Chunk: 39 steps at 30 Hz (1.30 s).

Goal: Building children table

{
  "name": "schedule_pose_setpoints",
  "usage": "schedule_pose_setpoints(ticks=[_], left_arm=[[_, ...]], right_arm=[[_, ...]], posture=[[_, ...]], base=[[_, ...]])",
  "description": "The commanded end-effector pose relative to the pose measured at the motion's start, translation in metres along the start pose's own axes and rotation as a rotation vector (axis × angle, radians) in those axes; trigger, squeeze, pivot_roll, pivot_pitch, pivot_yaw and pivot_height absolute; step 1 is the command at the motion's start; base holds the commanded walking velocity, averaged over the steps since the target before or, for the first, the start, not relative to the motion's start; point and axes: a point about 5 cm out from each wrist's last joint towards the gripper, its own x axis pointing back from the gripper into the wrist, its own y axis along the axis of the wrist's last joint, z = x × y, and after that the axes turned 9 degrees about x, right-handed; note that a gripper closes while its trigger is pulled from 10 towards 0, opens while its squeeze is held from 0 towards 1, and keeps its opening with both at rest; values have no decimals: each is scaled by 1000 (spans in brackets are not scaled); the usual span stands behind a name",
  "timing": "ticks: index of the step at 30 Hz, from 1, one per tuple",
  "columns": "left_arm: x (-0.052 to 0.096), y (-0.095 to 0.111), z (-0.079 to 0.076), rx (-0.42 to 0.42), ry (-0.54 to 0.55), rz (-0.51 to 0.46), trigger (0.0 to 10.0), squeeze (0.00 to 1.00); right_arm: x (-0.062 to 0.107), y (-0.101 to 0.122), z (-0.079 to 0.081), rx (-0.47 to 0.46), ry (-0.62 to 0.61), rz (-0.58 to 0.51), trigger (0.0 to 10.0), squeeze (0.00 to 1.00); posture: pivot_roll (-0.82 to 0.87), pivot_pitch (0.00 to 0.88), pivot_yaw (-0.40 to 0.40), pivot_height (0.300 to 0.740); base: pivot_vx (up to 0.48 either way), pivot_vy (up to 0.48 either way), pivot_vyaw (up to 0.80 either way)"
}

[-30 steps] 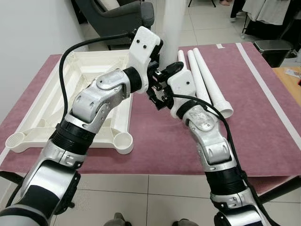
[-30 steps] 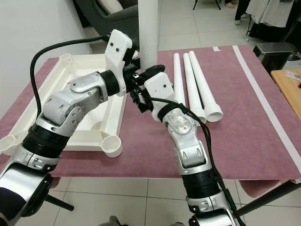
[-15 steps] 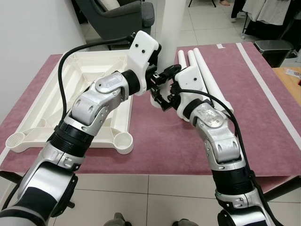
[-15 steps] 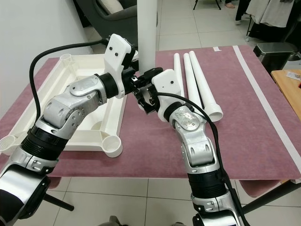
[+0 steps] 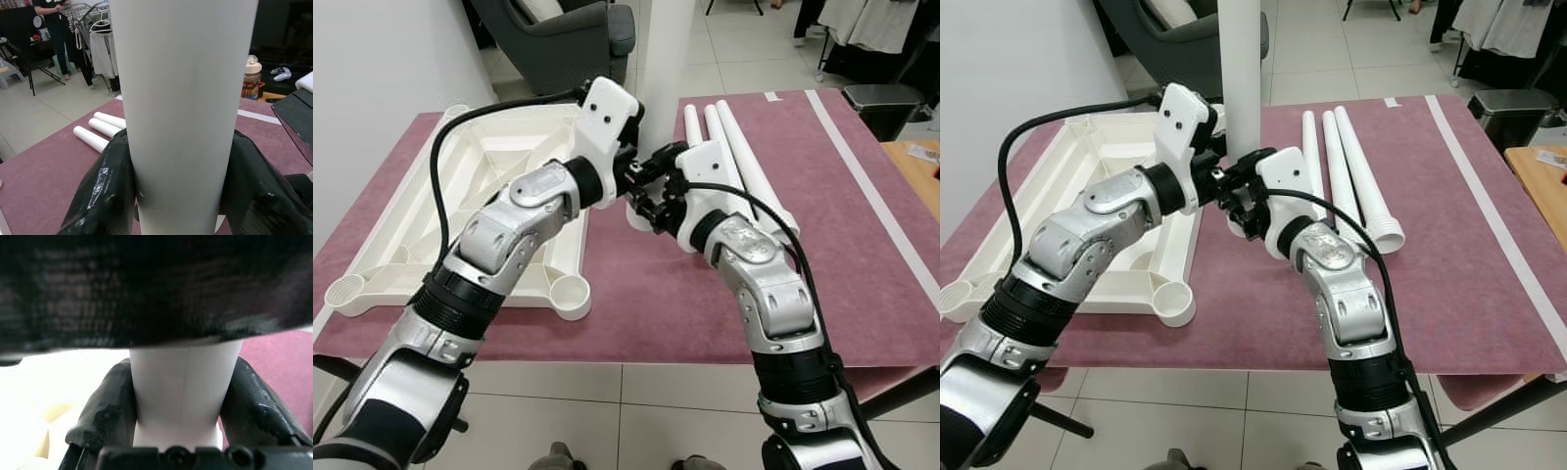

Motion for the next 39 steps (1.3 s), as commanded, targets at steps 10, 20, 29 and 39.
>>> schedule_pose_setpoints(ticks=[10, 20, 29, 39], left_arm=[[5, -15, -22, 61, -261, 42, 10000, 1000], [35, 5, -12, 200, -239, -103, 10000, 0], [85, -9, 13, 53, -110, 74, 10000, 0], [135, -52, 37, -116, -166, 505, 10000, 0]], right_arm=[[3, 12, -2, 25, -20, -35, 0, 0], [7, -9, -11, 29, -129, 48, 10000, 0], [17, -28, -23, 25, -234, 100, 10000, 0], [22, -21, -20, 4, -220, 43, 10000, 0]], posture=[[-43, 31, 89, 740], [-35, 47, 75, 740], [-8, 60, 69, 740], [22, 76, 52, 740]], base=[[0, 0, 0], [0, 0, 0], [0, 0, 0], [0, 0, 0]])
